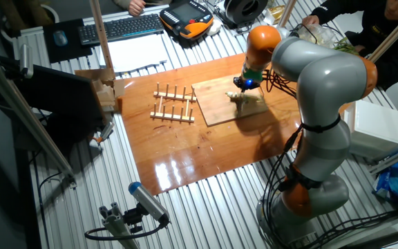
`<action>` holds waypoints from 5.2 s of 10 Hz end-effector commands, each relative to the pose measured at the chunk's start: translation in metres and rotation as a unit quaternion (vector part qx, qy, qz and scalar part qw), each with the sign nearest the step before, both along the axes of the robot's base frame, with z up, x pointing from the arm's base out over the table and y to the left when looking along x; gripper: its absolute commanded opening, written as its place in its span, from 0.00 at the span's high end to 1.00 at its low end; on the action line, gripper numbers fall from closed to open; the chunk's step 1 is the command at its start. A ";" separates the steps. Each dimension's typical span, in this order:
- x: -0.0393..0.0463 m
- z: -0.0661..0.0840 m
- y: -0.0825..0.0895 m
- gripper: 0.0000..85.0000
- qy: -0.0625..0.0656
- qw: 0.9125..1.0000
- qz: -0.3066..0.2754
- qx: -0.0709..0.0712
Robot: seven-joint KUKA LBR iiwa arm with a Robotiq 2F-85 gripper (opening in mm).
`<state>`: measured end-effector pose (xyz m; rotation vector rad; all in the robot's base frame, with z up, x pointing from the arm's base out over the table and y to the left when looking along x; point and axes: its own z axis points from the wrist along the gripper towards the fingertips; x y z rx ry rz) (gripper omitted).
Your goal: Chop the scallions
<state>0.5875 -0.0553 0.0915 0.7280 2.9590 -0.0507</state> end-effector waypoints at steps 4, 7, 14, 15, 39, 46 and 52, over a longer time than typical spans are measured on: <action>-0.0034 -0.009 0.003 1.00 -0.006 1.000 -0.005 0.003; -0.0084 -0.008 0.010 1.00 -0.009 1.000 -0.013 0.011; -0.0129 0.010 0.024 1.00 -0.003 0.999 -0.042 0.031; -0.0109 0.014 0.027 1.00 -0.002 0.999 -0.047 0.026; -0.0108 0.029 0.007 1.00 0.005 1.000 -0.018 0.010; -0.0104 0.020 0.007 1.00 0.002 1.000 -0.020 0.017; -0.0100 0.019 0.008 1.00 0.002 1.000 -0.021 0.017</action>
